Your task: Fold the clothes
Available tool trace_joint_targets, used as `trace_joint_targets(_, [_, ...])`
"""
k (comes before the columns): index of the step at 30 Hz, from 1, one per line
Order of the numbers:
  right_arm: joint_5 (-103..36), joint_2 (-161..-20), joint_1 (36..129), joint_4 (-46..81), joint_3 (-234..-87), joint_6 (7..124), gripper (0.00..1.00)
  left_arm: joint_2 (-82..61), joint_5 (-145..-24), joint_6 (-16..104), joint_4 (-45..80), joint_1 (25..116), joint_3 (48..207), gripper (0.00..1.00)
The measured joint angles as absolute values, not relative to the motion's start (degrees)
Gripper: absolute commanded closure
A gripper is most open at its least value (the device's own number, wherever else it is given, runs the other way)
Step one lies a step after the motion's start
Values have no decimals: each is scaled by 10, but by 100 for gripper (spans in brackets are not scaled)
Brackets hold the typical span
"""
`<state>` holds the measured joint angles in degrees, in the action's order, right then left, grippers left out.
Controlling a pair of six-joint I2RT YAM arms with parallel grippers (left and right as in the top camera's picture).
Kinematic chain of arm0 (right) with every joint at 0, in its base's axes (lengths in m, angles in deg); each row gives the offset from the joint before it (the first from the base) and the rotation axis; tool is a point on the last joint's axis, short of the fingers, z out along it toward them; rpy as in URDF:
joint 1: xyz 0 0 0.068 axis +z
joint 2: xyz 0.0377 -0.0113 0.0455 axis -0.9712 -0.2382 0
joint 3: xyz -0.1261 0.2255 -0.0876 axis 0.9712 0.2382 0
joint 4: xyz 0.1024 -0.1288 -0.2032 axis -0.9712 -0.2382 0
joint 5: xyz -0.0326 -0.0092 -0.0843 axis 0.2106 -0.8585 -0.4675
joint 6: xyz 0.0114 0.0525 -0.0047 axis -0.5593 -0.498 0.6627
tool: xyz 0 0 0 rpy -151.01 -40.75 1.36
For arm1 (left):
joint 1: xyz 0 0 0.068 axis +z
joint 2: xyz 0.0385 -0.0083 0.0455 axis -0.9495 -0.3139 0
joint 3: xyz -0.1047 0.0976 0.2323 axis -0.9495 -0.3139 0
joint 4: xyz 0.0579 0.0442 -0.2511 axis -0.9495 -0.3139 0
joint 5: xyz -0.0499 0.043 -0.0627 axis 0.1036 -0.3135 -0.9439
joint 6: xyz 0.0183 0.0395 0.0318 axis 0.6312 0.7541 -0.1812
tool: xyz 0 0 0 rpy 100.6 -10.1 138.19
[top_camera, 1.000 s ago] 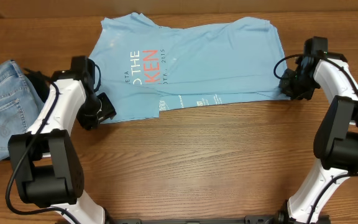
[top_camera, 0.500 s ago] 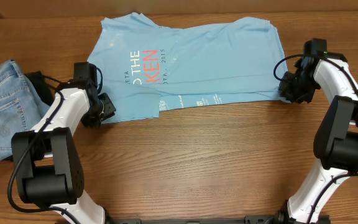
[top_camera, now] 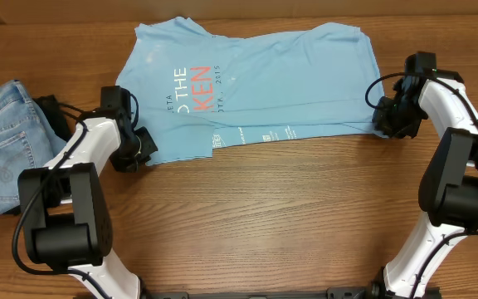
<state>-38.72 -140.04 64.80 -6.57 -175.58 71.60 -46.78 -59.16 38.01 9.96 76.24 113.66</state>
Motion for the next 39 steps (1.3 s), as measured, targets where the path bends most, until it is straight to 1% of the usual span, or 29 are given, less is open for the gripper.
trace_joint_targets(4, [-387, -1400, 648, -66, -1756, 716, 75, -468, -623, 397, 83, 763, 1137, 96])
trace_joint_targets(7, [-388, -1400, 648, -66, -1756, 716, 75, -468, -669, 424, 71, 763, 1136, 96])
trace_joint_targets(11, [-389, -1400, 648, -66, -1756, 716, 75, -468, -692, 433, 57, 763, 1136, 96])
trace_joint_targets(15, [-389, -1400, 648, -66, -1756, 716, 75, -469, -676, 442, 30, 763, 1145, 96])
trace_joint_targets(18, [-389, -1400, 648, -73, -1756, 716, 75, -470, -623, 441, 7, 763, 1186, 96])
trace_joint_targets(21, [-389, -1400, 648, -76, -1756, 716, 75, -470, -605, 439, 0, 763, 1215, 96])
trace_joint_targets(31, [-389, -1400, 648, -78, -1756, 716, 75, -470, -608, 439, -36, 763, 1226, 96])
trace_joint_targets(36, [-389, -1400, 648, -78, -1756, 718, 75, -470, -619, 439, -46, 763, 1226, 94])
trace_joint_targets(39, [-389, -1400, 648, -78, -1756, 718, 75, -470, -628, 439, -48, 763, 1226, 90])
